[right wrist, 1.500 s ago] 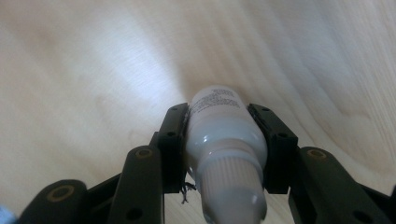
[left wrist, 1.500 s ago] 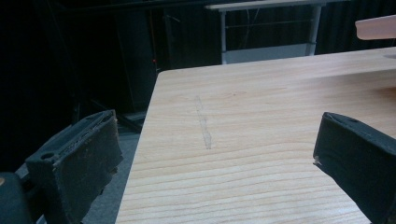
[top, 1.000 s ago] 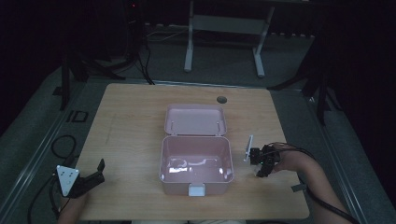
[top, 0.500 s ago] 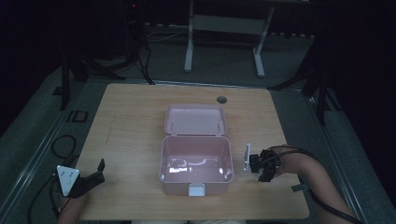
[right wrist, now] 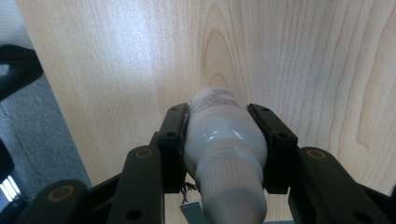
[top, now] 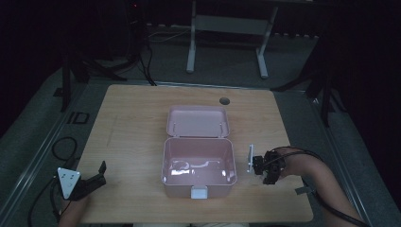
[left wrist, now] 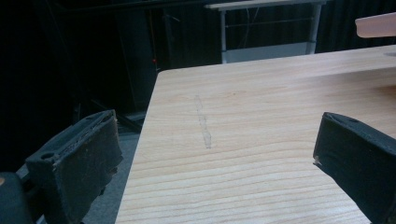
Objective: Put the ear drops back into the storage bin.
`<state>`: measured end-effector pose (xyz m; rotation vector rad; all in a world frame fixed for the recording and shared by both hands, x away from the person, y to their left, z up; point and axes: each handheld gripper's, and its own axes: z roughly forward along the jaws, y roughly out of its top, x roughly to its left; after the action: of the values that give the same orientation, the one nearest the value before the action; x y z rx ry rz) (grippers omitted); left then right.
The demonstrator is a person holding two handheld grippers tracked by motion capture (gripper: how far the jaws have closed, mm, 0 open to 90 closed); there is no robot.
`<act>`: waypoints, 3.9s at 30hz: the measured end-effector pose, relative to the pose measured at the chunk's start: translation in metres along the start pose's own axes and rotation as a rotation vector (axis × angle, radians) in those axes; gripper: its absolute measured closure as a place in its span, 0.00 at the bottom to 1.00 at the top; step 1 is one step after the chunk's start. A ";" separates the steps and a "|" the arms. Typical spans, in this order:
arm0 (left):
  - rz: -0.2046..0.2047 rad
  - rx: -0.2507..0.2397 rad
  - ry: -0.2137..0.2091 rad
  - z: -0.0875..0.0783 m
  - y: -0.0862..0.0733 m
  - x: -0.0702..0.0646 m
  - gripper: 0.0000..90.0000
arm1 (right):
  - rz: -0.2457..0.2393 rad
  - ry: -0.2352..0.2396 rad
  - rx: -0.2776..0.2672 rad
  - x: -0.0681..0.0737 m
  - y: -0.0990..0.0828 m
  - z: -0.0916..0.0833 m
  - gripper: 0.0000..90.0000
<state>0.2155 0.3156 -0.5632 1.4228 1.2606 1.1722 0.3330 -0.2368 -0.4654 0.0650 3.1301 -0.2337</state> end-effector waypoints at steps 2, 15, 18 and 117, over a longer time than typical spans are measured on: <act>0.001 0.001 0.001 0.000 0.000 0.000 0.01 | 0.001 0.019 -0.028 0.001 0.000 -0.004 0.67; 0.000 0.001 0.001 0.000 0.000 0.000 0.01 | -0.040 -0.005 -0.044 0.009 0.010 -0.027 0.66; 0.001 0.001 -0.002 0.000 0.000 0.000 0.01 | -0.044 -0.010 -0.045 0.010 0.011 -0.032 0.67; -0.002 0.004 -0.007 0.001 0.000 0.000 0.01 | -0.229 -0.022 0.001 0.009 0.155 -0.031 0.66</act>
<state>0.2162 0.3158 -0.5634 1.4271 1.2601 1.1635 0.3304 -0.0786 -0.4574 -0.2956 3.1117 -0.2345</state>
